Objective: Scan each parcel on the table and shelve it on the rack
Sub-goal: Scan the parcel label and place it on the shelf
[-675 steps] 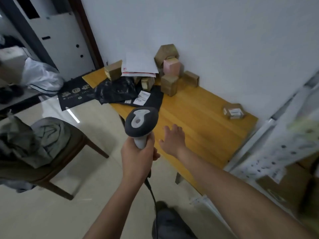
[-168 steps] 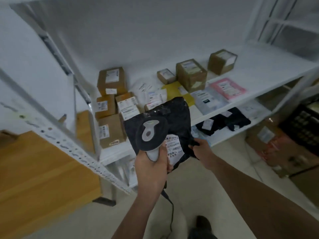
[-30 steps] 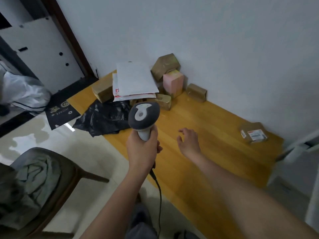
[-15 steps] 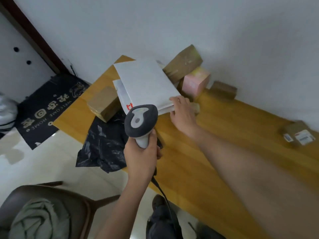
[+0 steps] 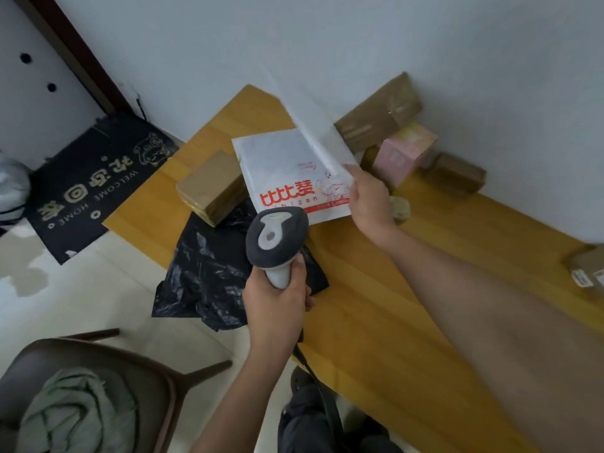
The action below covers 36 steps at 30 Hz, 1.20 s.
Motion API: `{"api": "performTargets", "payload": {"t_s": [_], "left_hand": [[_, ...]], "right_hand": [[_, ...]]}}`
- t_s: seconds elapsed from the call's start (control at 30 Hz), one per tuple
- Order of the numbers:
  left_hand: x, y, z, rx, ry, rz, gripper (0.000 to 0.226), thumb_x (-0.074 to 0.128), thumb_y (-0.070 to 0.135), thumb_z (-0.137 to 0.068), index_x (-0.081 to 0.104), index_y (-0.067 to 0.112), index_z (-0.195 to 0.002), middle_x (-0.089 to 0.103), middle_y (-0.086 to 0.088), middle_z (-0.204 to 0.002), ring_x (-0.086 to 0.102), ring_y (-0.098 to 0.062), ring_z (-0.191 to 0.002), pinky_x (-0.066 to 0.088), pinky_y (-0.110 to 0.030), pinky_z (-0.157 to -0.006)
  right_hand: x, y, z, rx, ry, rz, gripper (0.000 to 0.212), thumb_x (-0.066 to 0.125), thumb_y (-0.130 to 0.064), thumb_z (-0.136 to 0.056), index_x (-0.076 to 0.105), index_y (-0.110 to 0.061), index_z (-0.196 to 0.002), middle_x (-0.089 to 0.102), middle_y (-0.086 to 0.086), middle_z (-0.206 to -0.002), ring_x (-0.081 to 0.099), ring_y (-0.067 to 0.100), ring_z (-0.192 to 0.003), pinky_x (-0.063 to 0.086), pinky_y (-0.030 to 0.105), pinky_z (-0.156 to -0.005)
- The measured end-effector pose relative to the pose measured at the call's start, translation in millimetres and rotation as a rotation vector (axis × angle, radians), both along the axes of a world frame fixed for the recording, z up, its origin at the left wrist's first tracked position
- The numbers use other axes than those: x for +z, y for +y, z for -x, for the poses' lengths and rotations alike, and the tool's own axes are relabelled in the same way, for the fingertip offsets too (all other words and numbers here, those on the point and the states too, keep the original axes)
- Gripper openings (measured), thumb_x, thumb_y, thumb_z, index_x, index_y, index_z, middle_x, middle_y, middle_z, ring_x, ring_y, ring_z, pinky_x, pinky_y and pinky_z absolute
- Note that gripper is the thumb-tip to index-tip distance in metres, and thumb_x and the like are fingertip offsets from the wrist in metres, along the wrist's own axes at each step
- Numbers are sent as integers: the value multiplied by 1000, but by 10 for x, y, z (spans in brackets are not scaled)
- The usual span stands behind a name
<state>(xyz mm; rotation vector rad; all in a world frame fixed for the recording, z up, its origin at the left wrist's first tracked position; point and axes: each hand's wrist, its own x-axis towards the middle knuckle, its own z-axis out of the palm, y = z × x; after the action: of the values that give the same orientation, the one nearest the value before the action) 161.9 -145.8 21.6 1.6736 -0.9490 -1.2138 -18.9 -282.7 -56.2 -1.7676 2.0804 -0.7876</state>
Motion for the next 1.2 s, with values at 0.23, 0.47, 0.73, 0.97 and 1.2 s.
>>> {"api": "performTargets", "payload": {"t_s": [0.23,0.47,0.73,0.97,1.2], "left_hand": [[198,256,499,-76,-45,93,23,63,23,-94,61,1,-86,64,-8,-55,63,-19,-48,54,-25,-47],[249,874,1268,-170,-46,111,27,61,20,-96,59,-5,-86,61,-4,-50,63,-19,-46,51,-21,-44],[25,1621,2044,-298,-93,-19,34,61,27,-96,58,-3,-80,59,-1,-49,63,-19,-47,51,-28,-49],[-48,1939,2350,-345,-182,-59,33,59,27,-96,59,-5,-88,64,-16,-62,64,-19,-49,47,-17,-44],[-91,2061,2530,-399,-255,-111,36,59,28,-96,59,-6,-87,64,-12,-57,64,-19,-47,49,-19,-44]], "right_hand": [[248,936,568,-613,-828,166,7,49,-11,-100,56,-13,-100,62,-6,-87,63,12,-85,48,14,-67],[-128,2406,1421,-971,-909,32,35,44,1,-95,49,-4,-130,58,9,-114,59,24,-107,49,27,-82],[-668,3507,2555,-1017,-858,-387,54,43,-6,-99,27,-8,-150,46,7,-141,48,32,-127,42,33,-90],[-931,3908,2794,-520,-112,-634,83,66,-41,-88,16,-30,-154,9,4,-162,15,31,-146,26,43,-114],[-1044,4094,2407,-15,163,-848,58,43,-56,-94,26,-40,-147,16,2,-158,28,32,-139,33,50,-109]]}}
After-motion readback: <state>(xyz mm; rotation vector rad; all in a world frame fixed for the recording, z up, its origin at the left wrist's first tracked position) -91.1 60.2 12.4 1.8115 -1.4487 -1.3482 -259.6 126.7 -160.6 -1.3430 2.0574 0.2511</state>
